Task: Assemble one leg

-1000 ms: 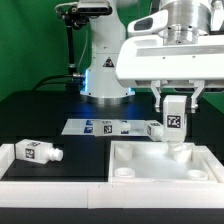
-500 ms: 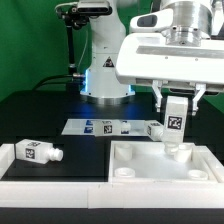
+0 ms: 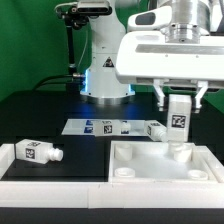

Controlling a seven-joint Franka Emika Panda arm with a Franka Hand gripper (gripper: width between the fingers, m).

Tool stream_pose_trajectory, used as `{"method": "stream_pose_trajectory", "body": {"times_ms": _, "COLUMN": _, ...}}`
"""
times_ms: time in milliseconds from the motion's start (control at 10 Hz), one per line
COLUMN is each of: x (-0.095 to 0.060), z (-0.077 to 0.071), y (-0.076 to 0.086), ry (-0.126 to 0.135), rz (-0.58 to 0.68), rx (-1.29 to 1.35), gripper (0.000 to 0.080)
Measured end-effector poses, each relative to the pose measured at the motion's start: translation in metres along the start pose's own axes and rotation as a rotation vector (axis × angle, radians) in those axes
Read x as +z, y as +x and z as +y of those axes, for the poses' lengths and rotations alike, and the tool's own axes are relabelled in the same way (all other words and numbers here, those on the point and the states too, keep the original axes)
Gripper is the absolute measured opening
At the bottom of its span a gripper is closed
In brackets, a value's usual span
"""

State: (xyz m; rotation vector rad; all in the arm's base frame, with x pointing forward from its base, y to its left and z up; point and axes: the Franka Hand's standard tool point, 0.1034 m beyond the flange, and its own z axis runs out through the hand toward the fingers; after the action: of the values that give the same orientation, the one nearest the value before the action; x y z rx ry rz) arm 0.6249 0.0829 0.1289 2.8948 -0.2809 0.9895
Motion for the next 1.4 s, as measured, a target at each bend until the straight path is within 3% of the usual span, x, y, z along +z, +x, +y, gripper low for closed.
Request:
{"method": "stream_pose_trajectory", "body": {"times_ms": 700, "x": 0.003, "z": 0.007, "y": 0.000, "ry": -0.009, "rz": -0.003, "rx": 0.000, "gripper": 0.0287}}
{"method": "stream_pose_trajectory", "body": {"times_ms": 800, "x": 0.005, "z": 0.003, "y": -0.003, "ry": -0.008, "rz": -0.007, "rx": -0.006, "gripper": 0.0287}}
{"method": "stream_pose_trajectory", "body": {"times_ms": 1100, "x": 0.007, "z": 0.011, "y": 0.010, "ry": -0.012, "rz": 0.008, "rx": 0.006, "gripper": 0.0287}}
{"method": "stream_pose_trajectory", "body": {"times_ms": 1400, "x": 0.016, "z": -0.002, "y": 0.010, "ry": -0.005, "rz": 0.019, "rx": -0.003, "gripper": 0.0287}}
